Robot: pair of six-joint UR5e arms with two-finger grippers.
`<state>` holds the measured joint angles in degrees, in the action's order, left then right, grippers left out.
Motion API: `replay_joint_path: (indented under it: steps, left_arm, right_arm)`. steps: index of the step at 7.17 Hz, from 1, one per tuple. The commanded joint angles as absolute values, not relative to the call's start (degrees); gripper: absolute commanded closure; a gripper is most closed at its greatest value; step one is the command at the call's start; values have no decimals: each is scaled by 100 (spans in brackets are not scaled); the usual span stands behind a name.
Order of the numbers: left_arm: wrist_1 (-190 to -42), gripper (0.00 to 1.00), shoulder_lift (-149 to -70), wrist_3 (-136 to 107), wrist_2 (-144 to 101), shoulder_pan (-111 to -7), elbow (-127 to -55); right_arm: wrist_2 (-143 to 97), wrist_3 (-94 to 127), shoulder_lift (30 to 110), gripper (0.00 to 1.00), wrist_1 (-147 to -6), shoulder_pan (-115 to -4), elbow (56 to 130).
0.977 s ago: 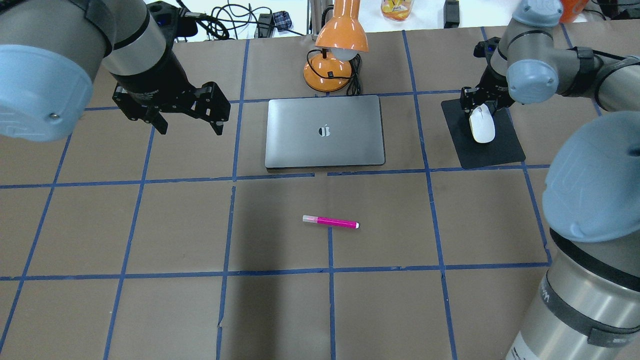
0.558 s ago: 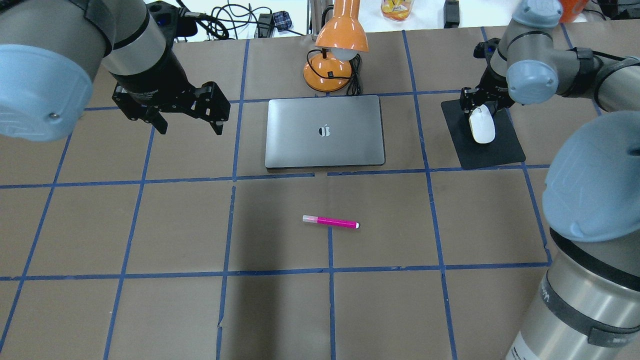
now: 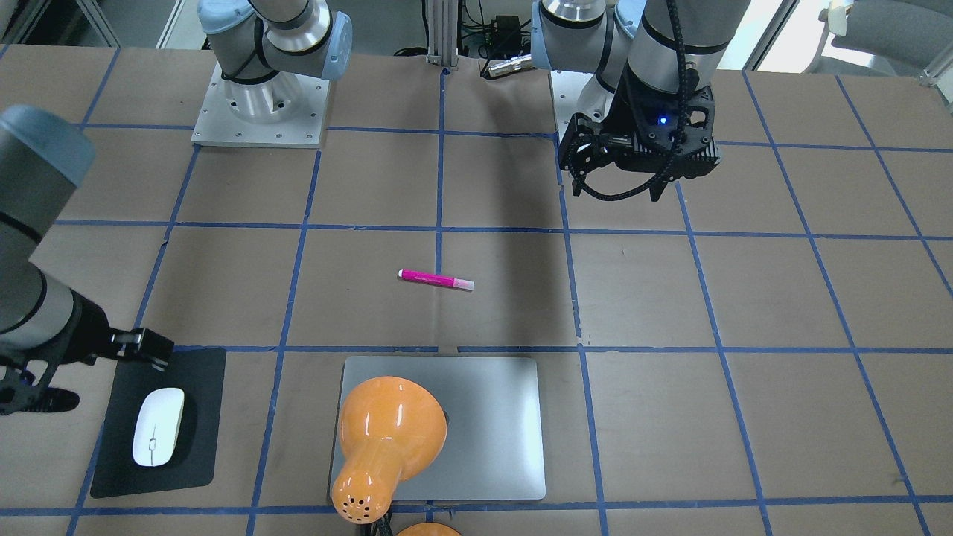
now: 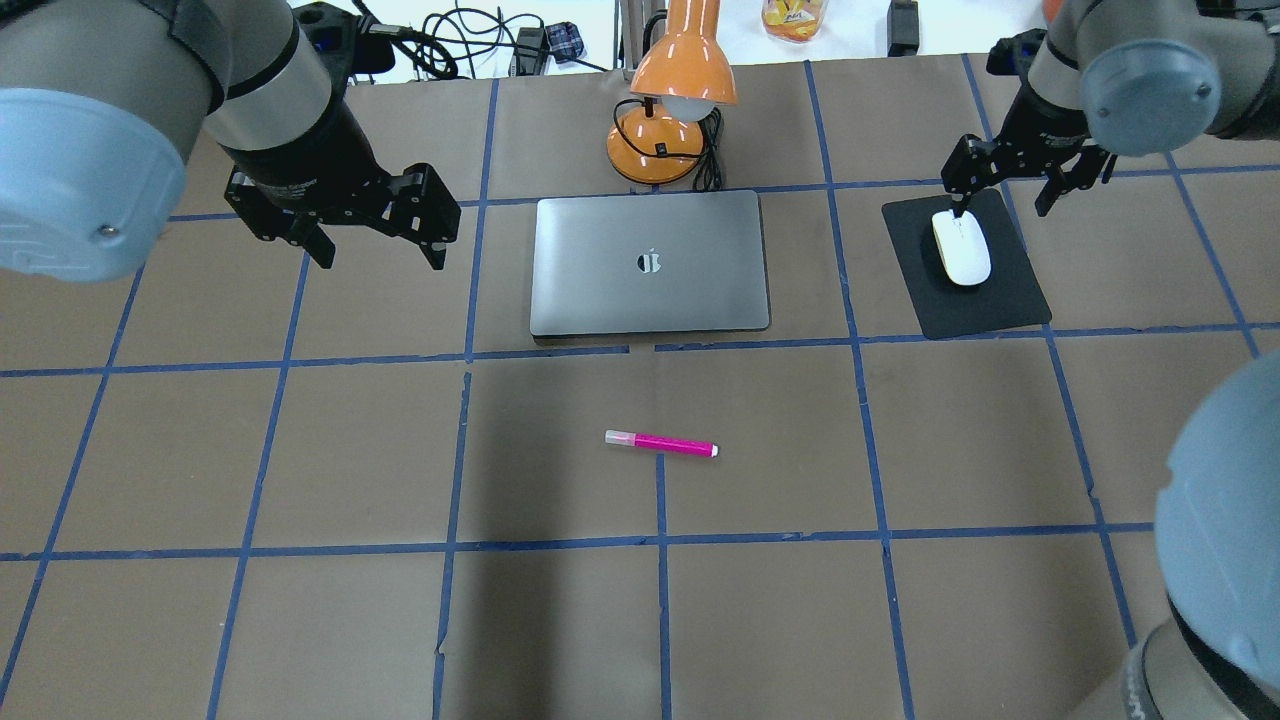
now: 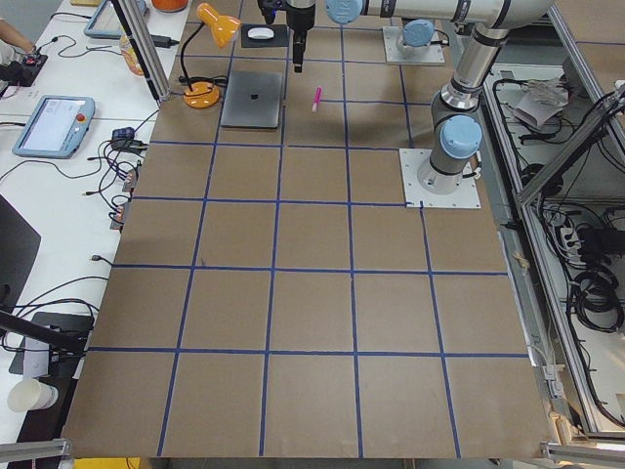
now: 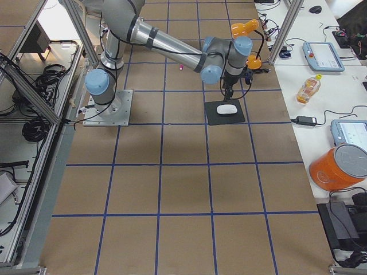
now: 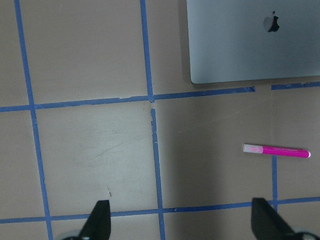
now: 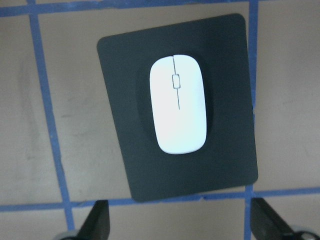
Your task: Place pen and mouse around notebook
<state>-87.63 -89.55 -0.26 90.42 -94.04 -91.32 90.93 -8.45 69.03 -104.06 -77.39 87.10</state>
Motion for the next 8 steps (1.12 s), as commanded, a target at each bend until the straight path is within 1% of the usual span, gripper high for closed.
replay_joint_path:
  steps: [1, 2, 3, 4, 6, 8]
  left_arm:
    - [-8763, 0, -8956, -26, 9035, -9404, -9132]
    - [-8763, 0, -8956, -26, 9035, -9404, -9132]
    - [-8763, 0, -8956, -26, 9035, -9404, -9132]
    - [-8763, 0, -8956, -26, 9035, -9404, -9132]
    - [-8771, 0, -8947, -26, 9044, -9404, -9132]
    - [-8771, 0, -8947, -26, 9044, -9404, -9132]
  right_arm:
    - [9105, -309, 8422, 0, -9906, -8066, 9592]
    - [9105, 162, 9081, 0, -9792, -8260, 10111]
    - [9097, 297, 9662, 0, -9739, -8392, 10412]
    - [9079, 308, 10059, 0, -9312, -8402, 10485]
    - [9088, 308, 10134, 0, -8992, -8402, 10267]
    - [9088, 308, 9802, 0, -8554, -8402, 9610]
